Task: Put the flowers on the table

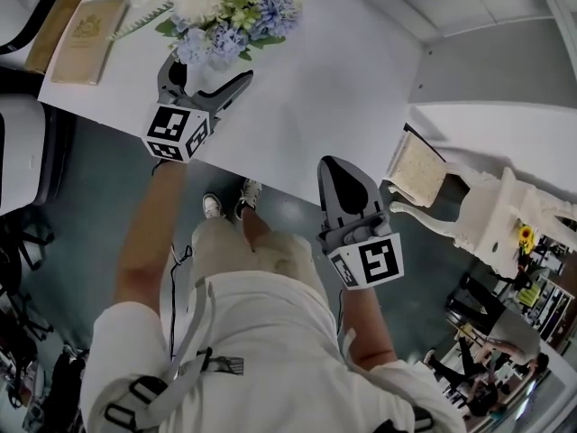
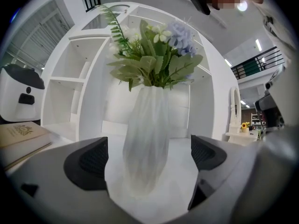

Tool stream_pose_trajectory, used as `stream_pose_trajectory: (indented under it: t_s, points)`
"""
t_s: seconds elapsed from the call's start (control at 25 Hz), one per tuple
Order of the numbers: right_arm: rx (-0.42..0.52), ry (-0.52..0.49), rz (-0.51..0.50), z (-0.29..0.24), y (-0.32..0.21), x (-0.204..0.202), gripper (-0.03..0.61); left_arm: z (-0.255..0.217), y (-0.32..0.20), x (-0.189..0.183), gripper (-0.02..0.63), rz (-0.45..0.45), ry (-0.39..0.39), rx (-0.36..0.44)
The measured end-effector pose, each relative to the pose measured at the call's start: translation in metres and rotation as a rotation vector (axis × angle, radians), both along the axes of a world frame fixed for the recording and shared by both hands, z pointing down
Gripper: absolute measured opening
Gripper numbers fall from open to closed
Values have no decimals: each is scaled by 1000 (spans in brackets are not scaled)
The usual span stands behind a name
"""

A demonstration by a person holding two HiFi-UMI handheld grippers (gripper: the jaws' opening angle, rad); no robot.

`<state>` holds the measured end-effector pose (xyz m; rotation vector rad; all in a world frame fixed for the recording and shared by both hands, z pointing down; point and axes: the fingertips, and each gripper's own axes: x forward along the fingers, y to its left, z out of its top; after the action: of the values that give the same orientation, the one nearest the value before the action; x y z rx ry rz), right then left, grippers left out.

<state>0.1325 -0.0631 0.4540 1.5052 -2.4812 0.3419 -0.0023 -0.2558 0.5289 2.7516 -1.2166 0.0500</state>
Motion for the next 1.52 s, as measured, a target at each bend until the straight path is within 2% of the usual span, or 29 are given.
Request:
stream_pose_trajectory:
  t_s: [0.64, 1.2, 1.44, 1.52]
  points:
    - [66, -5, -17, -36, 27, -30, 9, -25, 49, -34, 528, -29, -18, -20]
    - [122, -20, -20, -65, 46, -54, 9, -75, 84, -70, 520, -25, -28, 39]
    - [155, -16, -41, -80, 49, -67, 9, -117, 106, -88, 416, -38, 5, 133]
    - [162, -13, -47, -85, 50, -71, 9, -132, 113, -95, 350, -49, 13, 166]
